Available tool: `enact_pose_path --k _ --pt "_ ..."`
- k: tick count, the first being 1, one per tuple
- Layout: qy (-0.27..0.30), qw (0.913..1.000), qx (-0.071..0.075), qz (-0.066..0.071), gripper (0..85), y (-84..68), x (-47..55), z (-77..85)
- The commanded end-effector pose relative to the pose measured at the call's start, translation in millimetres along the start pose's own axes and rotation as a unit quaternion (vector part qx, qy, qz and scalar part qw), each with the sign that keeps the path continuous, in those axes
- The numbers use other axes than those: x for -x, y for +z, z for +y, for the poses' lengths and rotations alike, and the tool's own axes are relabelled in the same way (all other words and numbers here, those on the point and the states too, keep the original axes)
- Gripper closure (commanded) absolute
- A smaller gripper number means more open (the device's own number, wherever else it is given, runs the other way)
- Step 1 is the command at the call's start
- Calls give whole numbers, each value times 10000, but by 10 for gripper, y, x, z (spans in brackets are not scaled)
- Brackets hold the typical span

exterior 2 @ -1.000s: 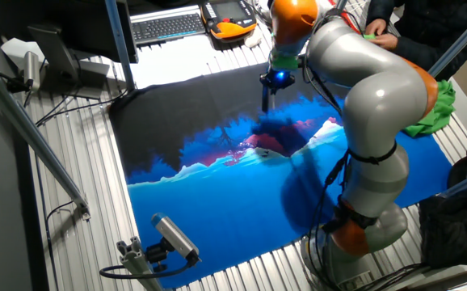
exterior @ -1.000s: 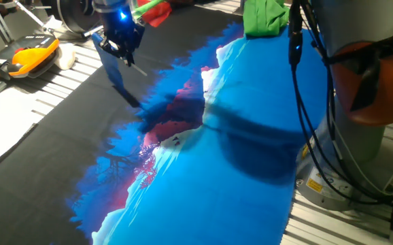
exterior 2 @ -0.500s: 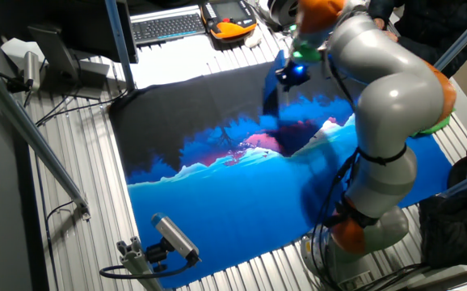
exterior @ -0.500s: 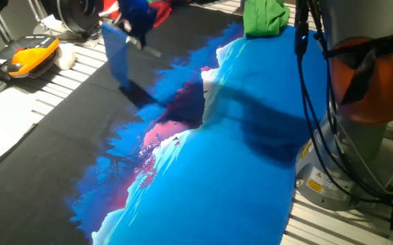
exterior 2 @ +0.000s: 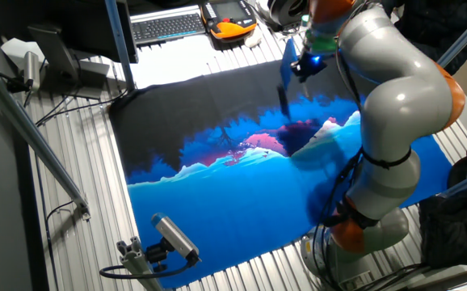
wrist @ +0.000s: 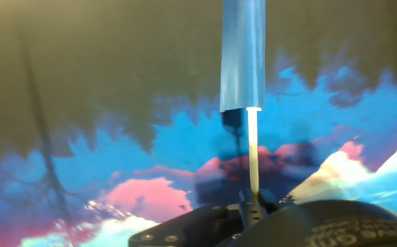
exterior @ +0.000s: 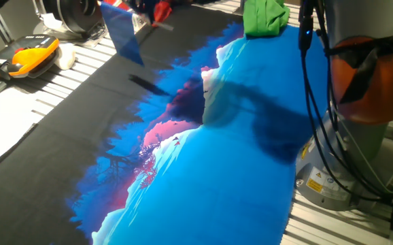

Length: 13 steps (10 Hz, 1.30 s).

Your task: Wave the flag

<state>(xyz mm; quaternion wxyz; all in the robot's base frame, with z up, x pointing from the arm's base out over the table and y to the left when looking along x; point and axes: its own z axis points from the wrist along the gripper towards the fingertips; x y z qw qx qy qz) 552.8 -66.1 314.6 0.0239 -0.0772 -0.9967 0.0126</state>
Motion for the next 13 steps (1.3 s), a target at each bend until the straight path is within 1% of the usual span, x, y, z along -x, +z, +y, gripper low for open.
enact_pose_path --k 1,2,3,4,5,6,7,8,9,10,11,12,13 --pt "-97 10000 3 6 850 3 10 -107" --pt "-197 9998 13 24 850 17 11 -195" --pt "-58 9997 242 72 850 34 31 -106" --pt "157 9992 316 161 850 27 32 109" --pt "369 9988 232 212 850 2 -5 392" --pt "604 9976 204 253 850 -31 -75 658" --pt "1150 9920 443 259 850 -20 -172 882" --pt "1747 9838 385 130 850 56 -257 993" --pt "2377 9704 424 83 850 100 -305 1062" --pt "2792 9587 537 101 850 115 -328 1087" --pt "3120 9482 581 131 850 117 -332 1087" --pt "3309 9416 617 134 850 117 -327 1080" --pt "3597 9302 721 147 850 117 -320 1075"
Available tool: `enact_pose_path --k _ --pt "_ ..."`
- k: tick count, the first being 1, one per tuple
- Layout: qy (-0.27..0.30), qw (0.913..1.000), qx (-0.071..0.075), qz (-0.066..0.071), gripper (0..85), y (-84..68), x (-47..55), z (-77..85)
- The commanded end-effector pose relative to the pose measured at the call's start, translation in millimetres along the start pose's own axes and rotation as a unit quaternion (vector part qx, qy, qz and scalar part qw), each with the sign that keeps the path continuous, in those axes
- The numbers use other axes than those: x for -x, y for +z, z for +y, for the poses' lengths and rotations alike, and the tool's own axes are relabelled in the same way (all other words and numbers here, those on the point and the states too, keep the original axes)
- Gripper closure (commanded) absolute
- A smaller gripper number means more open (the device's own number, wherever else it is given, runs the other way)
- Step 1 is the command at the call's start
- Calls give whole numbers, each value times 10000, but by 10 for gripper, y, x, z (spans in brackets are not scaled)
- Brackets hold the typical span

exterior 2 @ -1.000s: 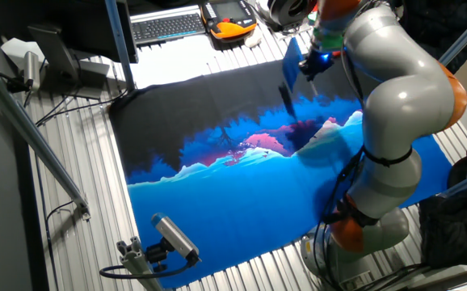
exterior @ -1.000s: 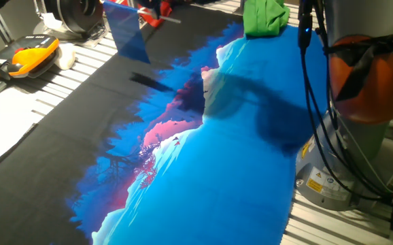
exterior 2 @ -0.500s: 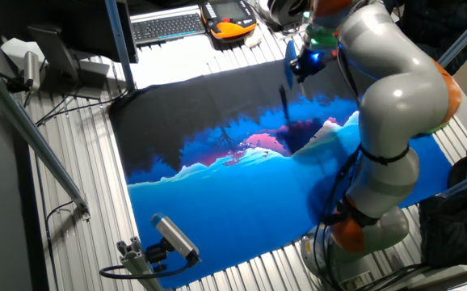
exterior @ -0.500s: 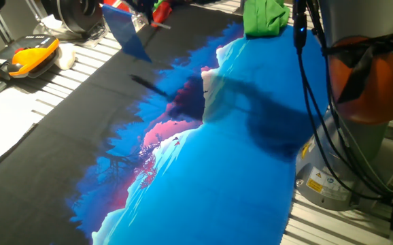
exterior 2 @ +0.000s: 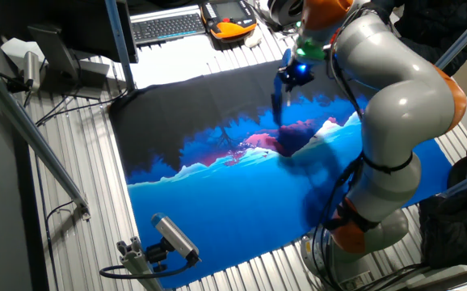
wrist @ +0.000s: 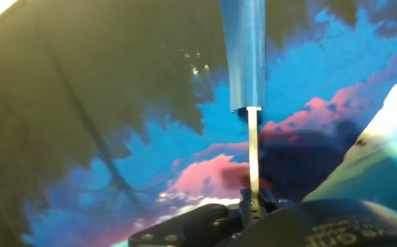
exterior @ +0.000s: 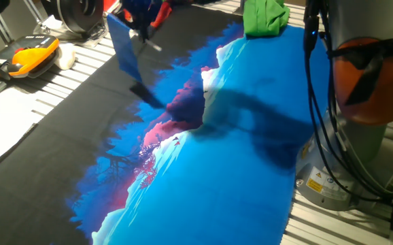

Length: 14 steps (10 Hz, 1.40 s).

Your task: Wave the flag

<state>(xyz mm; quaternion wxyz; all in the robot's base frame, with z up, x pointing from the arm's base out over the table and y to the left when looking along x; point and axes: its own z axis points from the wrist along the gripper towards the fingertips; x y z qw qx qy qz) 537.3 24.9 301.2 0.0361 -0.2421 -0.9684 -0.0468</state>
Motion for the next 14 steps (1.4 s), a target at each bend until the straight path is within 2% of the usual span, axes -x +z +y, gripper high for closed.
enact_pose_path --k 1,2,4,5,6,7,9,10,12,13,14 --pt "2597 9650 261 -243 850 20 -89 167" --pt "3255 9443 330 -358 850 19 -83 163" --pt "3796 9235 335 -432 850 25 -74 168" --pt "4076 9113 404 -423 850 28 -61 167" --pt "4414 8949 520 -406 850 27 -57 164" --pt "4536 8881 646 -374 850 26 -63 164" --pt "4651 8828 505 -426 850 26 -58 158" --pt "4544 8887 412 -447 850 22 -58 154" --pt "4111 9098 372 -427 850 15 -15 119" --pt "3790 9239 345 -407 850 -2 26 83" --pt "3162 9476 279 -358 850 -37 89 19"
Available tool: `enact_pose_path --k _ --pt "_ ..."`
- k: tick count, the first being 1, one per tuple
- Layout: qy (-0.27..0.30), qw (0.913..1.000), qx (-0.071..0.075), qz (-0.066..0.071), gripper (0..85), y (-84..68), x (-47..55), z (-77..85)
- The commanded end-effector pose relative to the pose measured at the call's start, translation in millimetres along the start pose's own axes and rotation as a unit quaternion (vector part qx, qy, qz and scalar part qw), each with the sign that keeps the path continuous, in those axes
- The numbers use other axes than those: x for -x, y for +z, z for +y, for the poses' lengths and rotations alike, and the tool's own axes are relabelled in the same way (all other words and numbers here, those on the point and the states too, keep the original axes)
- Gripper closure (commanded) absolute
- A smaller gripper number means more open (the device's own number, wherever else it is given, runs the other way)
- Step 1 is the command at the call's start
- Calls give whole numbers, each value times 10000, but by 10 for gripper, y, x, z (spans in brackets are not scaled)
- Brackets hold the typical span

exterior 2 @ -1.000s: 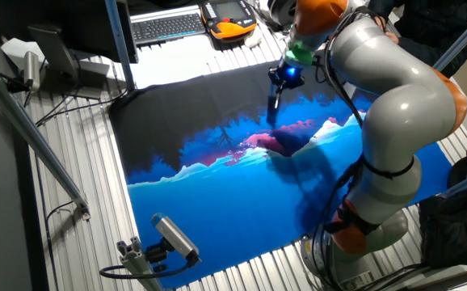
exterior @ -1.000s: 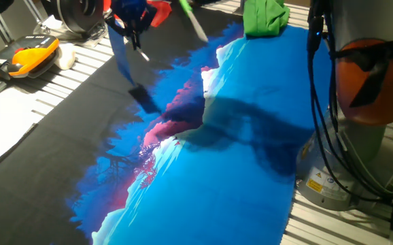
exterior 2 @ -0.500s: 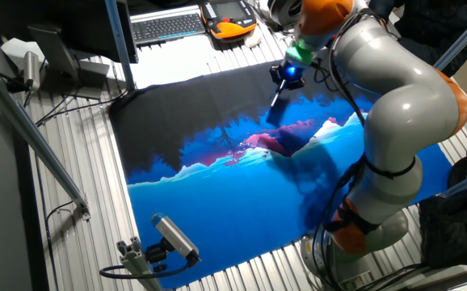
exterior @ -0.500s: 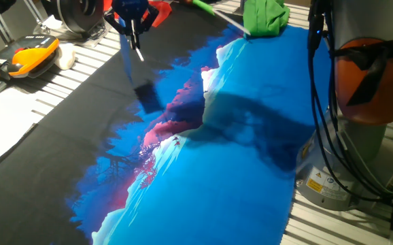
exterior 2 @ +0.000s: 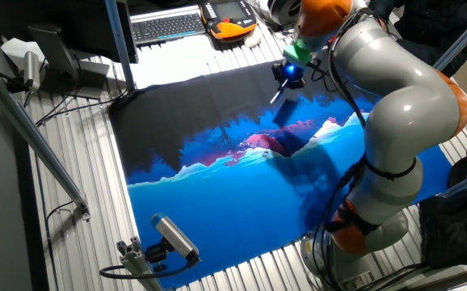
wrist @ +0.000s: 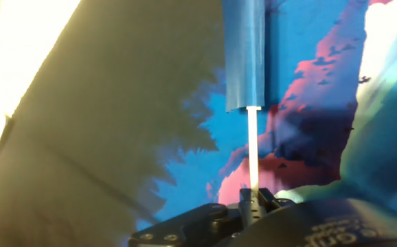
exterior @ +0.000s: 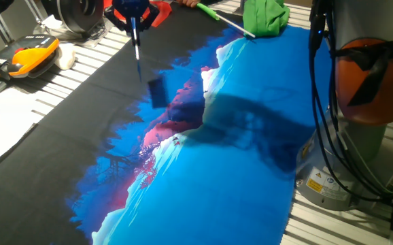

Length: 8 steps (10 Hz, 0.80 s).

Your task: Wave the flag

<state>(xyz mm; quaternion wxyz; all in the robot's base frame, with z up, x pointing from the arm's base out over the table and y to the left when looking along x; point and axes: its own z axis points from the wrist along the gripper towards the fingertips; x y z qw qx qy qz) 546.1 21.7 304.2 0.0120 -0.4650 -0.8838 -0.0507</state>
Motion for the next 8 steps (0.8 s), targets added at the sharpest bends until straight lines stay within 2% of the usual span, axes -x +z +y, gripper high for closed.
enact_pose_path --k 1,3,4,5,8 --pt "338 9994 23 33 850 -16 61 -12" --pt "-359 9991 56 215 850 -34 128 -22" --pt "-746 9969 -18 261 850 -40 129 -16" --pt "-1138 9931 -125 250 850 -41 122 -11" --pt "-2227 9735 -453 257 850 -48 127 -4"
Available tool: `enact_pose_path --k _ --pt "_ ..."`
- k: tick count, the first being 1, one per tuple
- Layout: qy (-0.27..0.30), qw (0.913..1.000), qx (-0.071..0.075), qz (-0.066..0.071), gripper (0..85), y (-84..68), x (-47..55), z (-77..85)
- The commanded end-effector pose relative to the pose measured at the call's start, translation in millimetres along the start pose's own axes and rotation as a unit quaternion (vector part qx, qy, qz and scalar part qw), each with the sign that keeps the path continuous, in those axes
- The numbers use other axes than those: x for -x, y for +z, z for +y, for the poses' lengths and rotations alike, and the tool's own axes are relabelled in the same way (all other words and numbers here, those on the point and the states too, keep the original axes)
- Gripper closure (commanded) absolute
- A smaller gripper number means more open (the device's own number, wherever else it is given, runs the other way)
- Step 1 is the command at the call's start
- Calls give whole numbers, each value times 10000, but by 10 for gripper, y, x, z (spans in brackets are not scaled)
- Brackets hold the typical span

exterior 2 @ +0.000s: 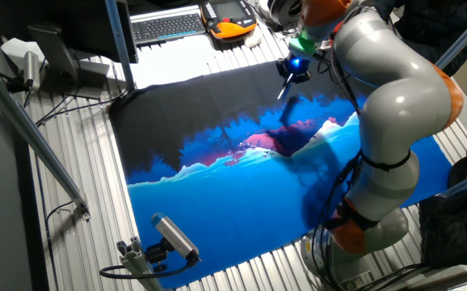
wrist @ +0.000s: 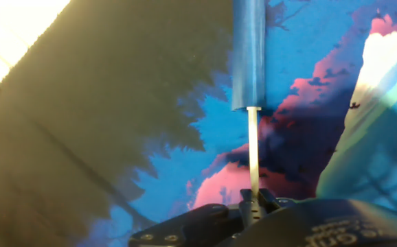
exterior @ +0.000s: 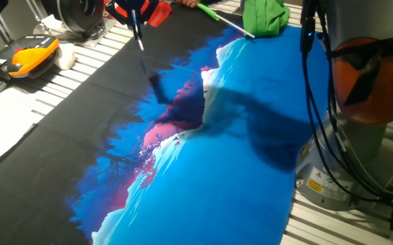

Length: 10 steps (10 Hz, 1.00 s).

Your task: Wave the flag

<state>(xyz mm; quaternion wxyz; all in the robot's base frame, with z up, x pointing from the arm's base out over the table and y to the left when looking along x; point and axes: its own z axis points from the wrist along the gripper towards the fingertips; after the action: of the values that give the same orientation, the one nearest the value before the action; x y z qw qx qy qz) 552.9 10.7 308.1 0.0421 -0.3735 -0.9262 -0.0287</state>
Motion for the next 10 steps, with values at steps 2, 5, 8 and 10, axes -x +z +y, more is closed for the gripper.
enact_pose_path --k 2,5,8,10 --pt "-1749 9844 -208 62 850 -5 17 28" --pt "-2466 9680 -463 -24 850 -12 -6 66" --pt "-3038 9509 -591 -40 850 -8 6 89" --pt "-3305 9412 -705 -43 850 -7 -5 112"
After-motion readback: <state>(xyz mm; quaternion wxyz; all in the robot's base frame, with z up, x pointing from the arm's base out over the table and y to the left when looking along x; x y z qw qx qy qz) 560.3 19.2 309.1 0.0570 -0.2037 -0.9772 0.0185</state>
